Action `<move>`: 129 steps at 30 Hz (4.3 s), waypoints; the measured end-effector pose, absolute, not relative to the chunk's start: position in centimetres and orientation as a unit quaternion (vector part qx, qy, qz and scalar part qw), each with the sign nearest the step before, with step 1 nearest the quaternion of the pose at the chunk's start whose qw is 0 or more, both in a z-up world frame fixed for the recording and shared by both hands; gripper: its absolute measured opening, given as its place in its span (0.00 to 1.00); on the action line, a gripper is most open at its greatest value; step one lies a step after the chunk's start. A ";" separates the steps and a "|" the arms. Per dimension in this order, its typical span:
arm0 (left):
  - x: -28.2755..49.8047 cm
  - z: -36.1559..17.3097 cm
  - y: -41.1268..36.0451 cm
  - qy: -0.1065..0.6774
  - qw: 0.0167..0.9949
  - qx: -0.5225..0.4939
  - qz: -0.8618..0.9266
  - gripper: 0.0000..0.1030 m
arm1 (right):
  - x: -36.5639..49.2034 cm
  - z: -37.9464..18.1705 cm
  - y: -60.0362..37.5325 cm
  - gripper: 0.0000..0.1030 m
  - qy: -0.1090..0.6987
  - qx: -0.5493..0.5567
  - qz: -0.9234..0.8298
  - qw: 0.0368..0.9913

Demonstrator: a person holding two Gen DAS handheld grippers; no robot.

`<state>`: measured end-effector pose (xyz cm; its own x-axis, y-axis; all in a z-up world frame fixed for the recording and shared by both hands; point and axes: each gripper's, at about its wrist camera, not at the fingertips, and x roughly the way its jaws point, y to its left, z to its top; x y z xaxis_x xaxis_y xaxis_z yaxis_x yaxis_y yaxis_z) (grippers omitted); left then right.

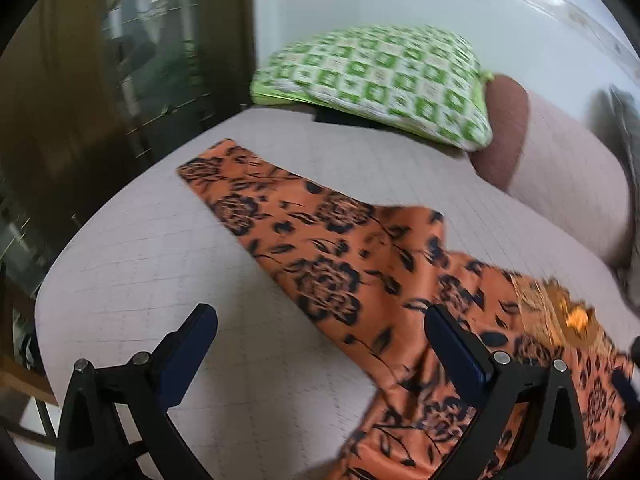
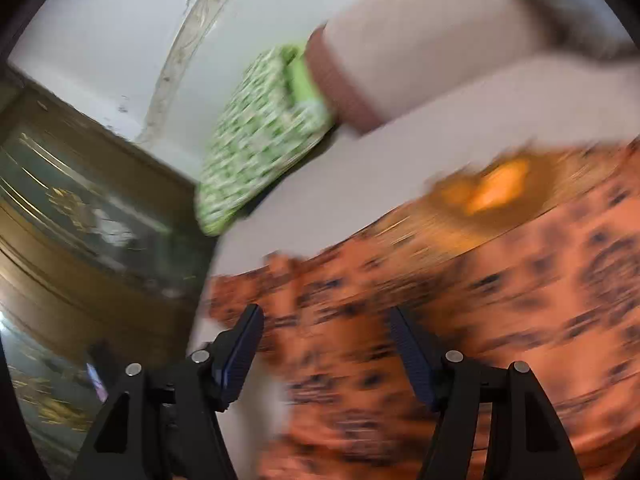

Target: Fold small clothes

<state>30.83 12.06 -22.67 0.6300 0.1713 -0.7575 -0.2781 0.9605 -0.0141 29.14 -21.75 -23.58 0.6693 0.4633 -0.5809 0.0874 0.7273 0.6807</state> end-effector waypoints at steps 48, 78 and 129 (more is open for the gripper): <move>34.2 -26.9 12.4 0.489 0.850 -0.054 0.189 1.00 | 25.1 -27.5 -33.2 0.13 0.445 0.249 -0.039 0.859; 46.1 -31.4 31.1 0.470 0.821 -0.266 0.186 0.64 | 25.6 -33.7 -21.6 0.16 0.544 0.297 0.147 0.771; 32.4 -23.5 0.5 0.415 0.908 -0.048 -0.013 0.79 | 23.1 -26.5 -37.6 0.77 0.399 0.346 0.071 0.846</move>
<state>32.44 0.55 -23.49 0.6552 -0.0633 -0.7528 -0.0164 0.9951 -0.0979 23.09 -37.63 -26.54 0.6711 0.3968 -0.6263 0.1565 0.7499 0.6428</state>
